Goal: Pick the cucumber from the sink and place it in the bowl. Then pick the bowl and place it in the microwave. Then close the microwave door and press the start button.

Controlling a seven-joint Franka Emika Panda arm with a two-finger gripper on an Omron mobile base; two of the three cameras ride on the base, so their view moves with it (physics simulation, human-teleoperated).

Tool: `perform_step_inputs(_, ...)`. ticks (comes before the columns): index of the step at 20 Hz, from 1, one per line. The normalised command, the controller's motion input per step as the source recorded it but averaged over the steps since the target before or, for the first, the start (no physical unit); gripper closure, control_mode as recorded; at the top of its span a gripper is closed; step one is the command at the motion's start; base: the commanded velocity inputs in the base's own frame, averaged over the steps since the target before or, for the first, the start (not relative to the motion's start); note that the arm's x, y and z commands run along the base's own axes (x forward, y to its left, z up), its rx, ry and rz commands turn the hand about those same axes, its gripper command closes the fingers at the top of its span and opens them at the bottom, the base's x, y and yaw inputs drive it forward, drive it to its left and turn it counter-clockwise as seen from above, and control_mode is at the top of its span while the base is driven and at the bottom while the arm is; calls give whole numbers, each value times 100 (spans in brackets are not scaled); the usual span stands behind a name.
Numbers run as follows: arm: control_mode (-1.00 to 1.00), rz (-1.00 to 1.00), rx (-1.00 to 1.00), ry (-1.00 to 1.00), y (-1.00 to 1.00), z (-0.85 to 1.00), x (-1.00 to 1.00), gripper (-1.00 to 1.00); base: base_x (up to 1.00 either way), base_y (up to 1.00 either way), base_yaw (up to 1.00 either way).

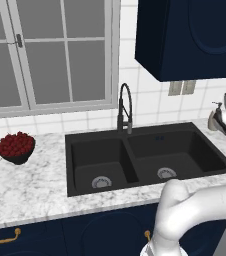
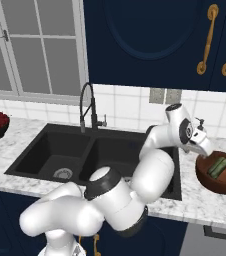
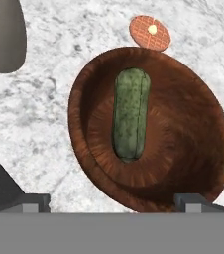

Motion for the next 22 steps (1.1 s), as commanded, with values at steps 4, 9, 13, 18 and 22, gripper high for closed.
perform_step_inputs(4,-100,0,1,18,-3,3,0,-100,0,0,0)
perform_step_inputs(9,-100,1,7,15,0,-15,0,-100,0,0,0)
perform_step_inputs(13,-100,0,4,9,0,-19,2,-100,0,0,0)
perform_step_inputs(18,-100,0,1,9,0,-24,5,-100,0,0,0)
perform_step_inputs(22,-100,4,3,5,-20,-35,22,-100,0,0,0)
